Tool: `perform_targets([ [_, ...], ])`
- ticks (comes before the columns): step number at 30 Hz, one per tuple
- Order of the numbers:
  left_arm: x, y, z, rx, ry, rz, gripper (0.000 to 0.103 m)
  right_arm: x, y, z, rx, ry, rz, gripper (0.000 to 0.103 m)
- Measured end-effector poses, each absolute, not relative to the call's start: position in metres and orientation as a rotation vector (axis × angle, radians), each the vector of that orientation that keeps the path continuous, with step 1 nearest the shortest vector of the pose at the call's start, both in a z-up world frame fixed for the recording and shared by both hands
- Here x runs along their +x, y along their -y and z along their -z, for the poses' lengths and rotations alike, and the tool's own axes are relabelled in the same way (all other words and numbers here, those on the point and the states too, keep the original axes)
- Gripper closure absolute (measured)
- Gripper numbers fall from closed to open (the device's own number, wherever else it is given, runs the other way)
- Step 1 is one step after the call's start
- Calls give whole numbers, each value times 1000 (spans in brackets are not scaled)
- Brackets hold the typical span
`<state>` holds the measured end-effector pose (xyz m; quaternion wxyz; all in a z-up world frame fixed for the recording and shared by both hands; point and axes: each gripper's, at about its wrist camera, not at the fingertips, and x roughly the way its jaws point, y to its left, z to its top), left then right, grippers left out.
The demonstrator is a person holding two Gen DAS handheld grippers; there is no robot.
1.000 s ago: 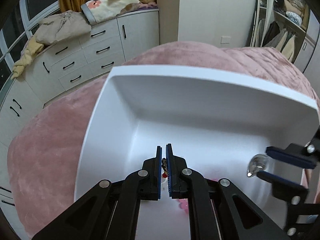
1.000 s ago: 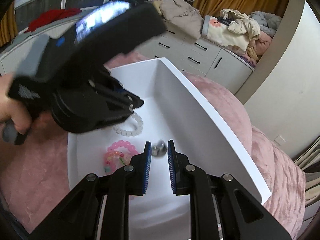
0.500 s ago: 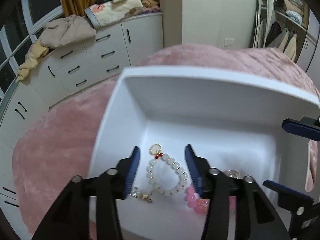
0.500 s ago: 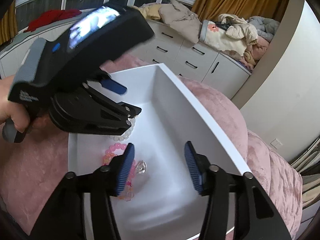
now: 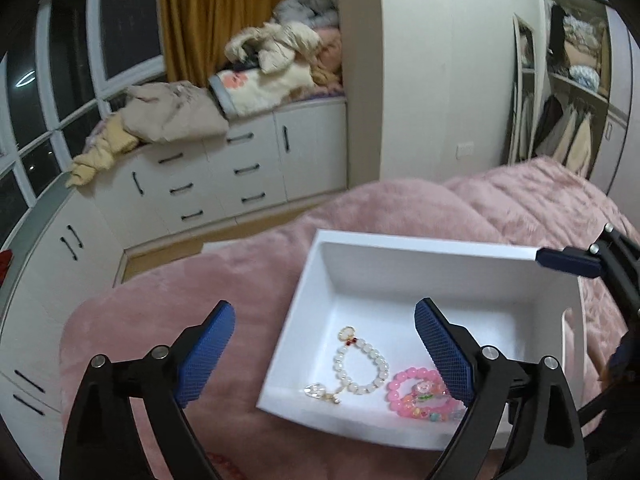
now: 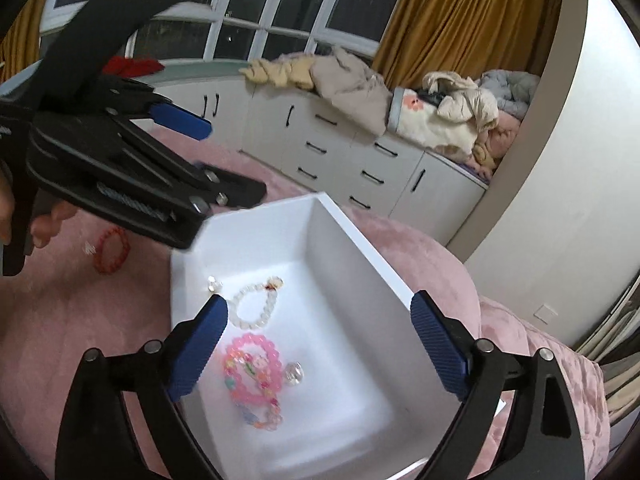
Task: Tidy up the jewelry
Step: 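Withdraw both tools from the box toward the red bead bracelet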
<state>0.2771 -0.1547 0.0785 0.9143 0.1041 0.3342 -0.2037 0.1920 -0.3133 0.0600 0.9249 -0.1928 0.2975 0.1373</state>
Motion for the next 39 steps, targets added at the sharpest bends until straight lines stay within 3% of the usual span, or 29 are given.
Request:
perform_targets([
  [2, 267, 139, -91, 192, -648, 392, 8, 186, 310, -66, -390, -569, -290, 5],
  [8, 235, 87, -117, 168, -540, 294, 3, 158, 292, -85, -381, -404, -342, 5],
  [14, 211, 39, -116, 164, -542, 223, 3, 139, 269, -87, -363, -328, -398, 5],
  [26, 166, -38, -65, 159, -596, 136, 3, 118, 219, -67, -343, -303, -588, 5],
  [39, 145, -49, 19, 221, -636, 150, 3, 114, 168, -26, -374, -388, -759, 6],
])
